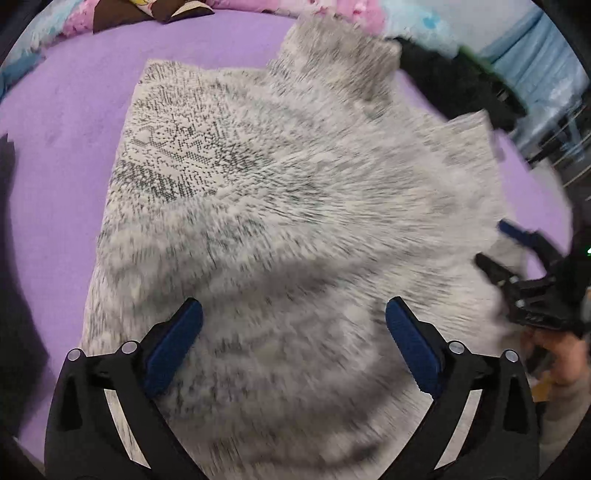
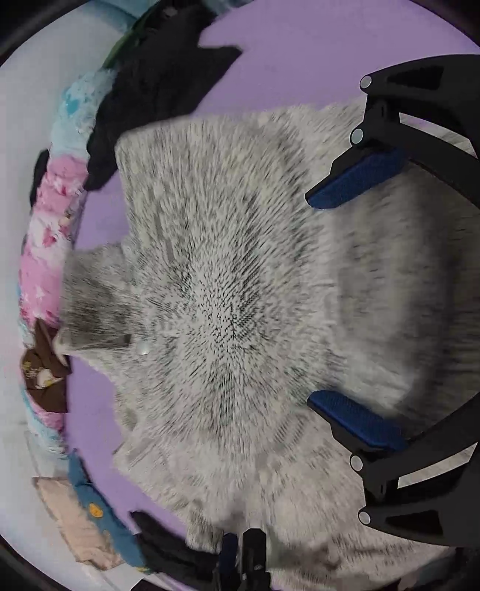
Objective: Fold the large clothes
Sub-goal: 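Withdraw both open tools from the folded jacket, then grasp the jacket hem with the right tool while the left tool grasps it too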
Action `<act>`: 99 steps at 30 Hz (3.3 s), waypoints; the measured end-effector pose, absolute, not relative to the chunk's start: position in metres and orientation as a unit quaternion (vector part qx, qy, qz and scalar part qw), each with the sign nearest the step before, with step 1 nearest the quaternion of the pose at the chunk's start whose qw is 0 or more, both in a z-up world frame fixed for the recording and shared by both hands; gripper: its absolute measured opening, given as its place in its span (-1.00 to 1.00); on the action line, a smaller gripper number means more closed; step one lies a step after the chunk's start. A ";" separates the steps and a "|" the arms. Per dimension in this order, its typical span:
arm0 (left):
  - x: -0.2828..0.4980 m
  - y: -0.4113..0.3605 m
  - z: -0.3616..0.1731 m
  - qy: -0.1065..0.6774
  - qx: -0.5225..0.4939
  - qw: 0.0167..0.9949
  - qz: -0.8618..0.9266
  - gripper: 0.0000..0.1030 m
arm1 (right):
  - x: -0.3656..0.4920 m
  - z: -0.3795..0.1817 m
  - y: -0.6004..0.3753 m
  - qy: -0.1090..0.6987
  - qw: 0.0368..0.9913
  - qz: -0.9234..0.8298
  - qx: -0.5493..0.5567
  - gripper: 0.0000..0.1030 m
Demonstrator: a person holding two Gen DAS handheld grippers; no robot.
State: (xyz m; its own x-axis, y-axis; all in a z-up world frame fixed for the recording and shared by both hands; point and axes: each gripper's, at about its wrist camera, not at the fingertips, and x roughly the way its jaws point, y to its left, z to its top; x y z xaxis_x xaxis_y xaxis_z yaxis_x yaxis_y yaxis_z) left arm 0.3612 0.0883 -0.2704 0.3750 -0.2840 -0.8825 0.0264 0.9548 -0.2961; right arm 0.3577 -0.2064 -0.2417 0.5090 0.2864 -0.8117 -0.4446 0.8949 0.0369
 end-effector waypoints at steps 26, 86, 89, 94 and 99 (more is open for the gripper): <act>0.148 0.181 -0.276 0.529 -0.139 0.830 -0.110 0.83 | 0.131 -0.251 -0.369 0.467 0.858 0.163 0.139 0.88; 0.127 0.174 -0.351 0.564 -0.197 0.785 -0.165 -0.03 | 0.098 -0.297 -0.325 0.526 0.808 0.217 0.152 -0.63; 0.128 0.177 -0.353 0.568 -0.221 0.773 -0.173 -0.27 | 0.099 -0.298 -0.328 0.530 0.799 0.224 0.175 -0.69; 0.126 0.184 -0.346 0.569 -0.248 0.763 -0.178 -0.55 | 0.098 -0.291 -0.334 0.521 0.792 0.240 0.210 -0.74; 0.117 0.187 -0.326 0.551 -0.285 0.762 -0.187 -0.66 | 0.094 -0.274 -0.335 0.502 0.797 0.251 0.222 -0.75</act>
State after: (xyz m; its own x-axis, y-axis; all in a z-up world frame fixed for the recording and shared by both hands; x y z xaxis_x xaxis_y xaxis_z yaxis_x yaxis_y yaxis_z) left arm 0.1174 0.1871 -0.3259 0.3223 -0.5984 -0.7335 -0.0290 0.7682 -0.6395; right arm 0.0945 -0.3349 -0.2743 0.3698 0.6236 -0.6887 -0.1777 0.7750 0.6064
